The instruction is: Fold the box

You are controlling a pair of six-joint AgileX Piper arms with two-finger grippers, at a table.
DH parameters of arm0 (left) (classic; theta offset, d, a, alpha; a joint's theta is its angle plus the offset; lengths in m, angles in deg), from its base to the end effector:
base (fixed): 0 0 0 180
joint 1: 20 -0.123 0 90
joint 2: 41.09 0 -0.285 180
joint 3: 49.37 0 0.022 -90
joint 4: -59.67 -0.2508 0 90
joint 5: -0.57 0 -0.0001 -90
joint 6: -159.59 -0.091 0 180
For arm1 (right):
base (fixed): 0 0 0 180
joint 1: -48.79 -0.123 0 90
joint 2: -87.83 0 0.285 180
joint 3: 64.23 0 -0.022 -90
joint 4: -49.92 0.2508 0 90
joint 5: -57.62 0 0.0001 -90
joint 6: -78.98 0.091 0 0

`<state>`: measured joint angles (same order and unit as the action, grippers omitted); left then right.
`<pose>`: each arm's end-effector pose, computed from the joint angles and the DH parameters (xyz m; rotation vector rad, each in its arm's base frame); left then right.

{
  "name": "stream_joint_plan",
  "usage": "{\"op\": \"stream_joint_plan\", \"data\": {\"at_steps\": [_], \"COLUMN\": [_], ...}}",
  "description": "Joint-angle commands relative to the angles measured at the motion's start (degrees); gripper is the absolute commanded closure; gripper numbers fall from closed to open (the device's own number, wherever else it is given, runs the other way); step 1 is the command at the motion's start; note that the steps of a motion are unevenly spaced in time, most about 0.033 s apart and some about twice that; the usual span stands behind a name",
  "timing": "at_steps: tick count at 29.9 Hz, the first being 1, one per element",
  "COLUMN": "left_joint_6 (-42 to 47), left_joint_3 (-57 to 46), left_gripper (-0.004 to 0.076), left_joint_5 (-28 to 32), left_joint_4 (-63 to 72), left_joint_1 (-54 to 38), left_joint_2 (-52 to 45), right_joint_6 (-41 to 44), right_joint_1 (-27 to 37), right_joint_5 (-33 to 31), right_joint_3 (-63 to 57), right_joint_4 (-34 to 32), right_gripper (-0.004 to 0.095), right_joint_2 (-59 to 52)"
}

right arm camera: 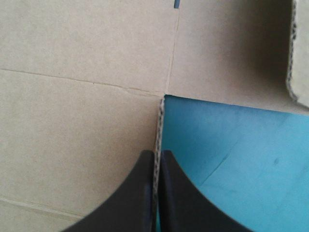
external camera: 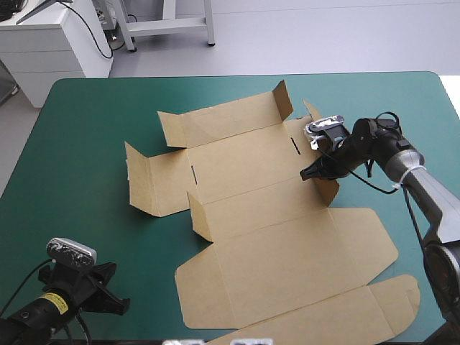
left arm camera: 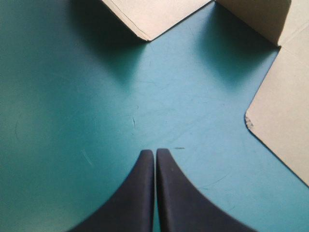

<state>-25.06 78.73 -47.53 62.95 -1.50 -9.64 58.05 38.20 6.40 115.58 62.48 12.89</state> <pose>0.0666 -0.0264 0.2624 0.4401 2.2578 -0.1934 0.3495 0.0811 0.2716 -0.6017 2.6406 0.2190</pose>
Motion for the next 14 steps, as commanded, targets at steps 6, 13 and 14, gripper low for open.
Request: {"op": "stream_joint_plan", "data": {"at_steps": [6, 13, 14], "left_joint_6": [0.3, 0.1, 0.1], "left_joint_3": [1.3, 1.3, 1.3], "left_gripper": [0.0731, 0.0731, 0.0731], "left_joint_5": [3.4, 3.4, 3.4], "left_joint_4": [0.6, 0.8, 0.8], "left_joint_1": [0.3, 0.3, 0.3], "left_joint_2": [0.5, 0.5, 0.5], "right_joint_6": [-13.3, -29.8, -30.1], "right_joint_1": [-1.8, -7.0, -7.5], "right_joint_5": [1.1, -0.9, -0.6], "right_joint_3": [11.0, 16.9, 17.7], "right_joint_4": [1.3, 1.8, 1.8], "right_gripper": [0.0922, 0.0923, 0.0923], "right_joint_2": [2.3, 7.6, 8.2]}}
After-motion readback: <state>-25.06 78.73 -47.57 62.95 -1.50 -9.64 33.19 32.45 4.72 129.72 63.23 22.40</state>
